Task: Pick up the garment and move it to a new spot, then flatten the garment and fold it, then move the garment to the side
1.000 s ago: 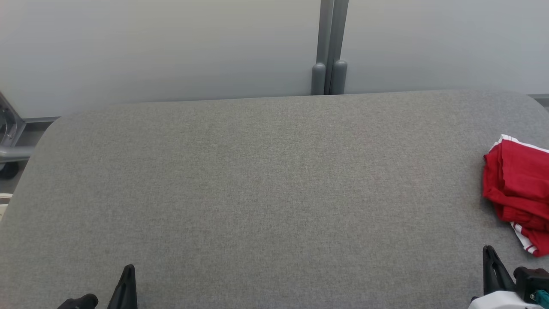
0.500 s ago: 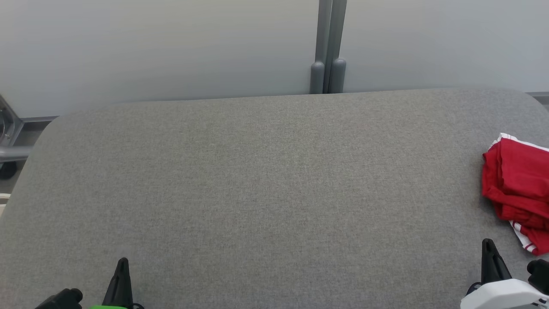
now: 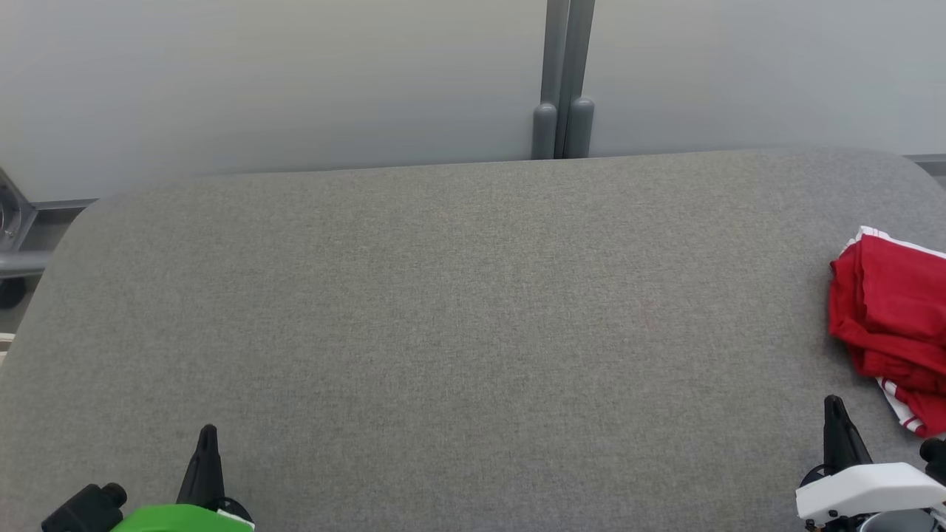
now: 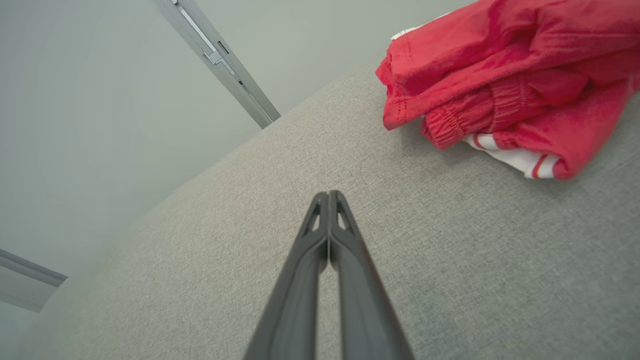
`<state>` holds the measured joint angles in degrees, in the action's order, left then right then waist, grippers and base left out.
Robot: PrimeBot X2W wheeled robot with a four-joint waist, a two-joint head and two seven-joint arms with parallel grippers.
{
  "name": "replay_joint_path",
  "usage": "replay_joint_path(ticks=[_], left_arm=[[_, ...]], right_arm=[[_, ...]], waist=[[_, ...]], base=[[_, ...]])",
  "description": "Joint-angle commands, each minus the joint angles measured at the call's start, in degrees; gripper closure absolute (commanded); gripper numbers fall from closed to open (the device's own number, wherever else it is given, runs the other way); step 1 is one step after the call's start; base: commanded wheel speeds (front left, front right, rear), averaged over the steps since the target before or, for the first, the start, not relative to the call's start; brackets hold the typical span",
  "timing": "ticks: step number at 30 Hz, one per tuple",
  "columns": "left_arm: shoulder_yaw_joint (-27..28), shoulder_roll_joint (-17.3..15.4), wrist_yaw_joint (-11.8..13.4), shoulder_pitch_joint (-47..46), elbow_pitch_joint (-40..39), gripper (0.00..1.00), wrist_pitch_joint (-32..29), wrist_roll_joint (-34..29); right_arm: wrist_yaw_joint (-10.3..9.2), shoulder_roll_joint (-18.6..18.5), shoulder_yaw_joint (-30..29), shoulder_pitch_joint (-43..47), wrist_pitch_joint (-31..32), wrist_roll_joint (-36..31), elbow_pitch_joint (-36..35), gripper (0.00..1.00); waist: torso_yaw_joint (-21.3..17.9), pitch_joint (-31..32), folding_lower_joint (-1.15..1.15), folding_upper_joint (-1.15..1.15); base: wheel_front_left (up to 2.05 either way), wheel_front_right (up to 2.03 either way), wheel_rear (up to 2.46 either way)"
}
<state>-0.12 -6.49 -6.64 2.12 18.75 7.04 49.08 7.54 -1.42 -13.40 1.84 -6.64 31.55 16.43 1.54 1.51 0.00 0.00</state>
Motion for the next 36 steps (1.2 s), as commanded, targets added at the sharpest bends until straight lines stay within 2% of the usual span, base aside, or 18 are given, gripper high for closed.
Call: replay_joint_path(ticks=[1,13,36], left_arm=[[0.5,-0.2,-0.3,-2.0,-1.0,1.00,-0.6,2.1],[1.5,0.6,-0.4,-3.5,-1.5,1.00,-2.9,9.7],[2.9,1.6,-0.6,-5.9,-2.3,1.00,-6.5,21.5]], right_arm=[[-0.03,-0.7,0.3,-1.6,0.5,2.8,-1.0,1.00],[-0.03,-0.9,1.3,-2.9,3.0,13.4,-1.3,1.00],[-0.02,-1.1,2.8,-4.9,6.7,30.0,-1.7,1.00]], waist=[[0.0,0.0,0.00,0.00],[-0.2,-0.2,0.00,0.00],[-0.6,-0.6,0.00,0.00]], base=[[0.00,0.00,0.00],[0.00,0.00,0.00],[0.00,0.00,0.00]])
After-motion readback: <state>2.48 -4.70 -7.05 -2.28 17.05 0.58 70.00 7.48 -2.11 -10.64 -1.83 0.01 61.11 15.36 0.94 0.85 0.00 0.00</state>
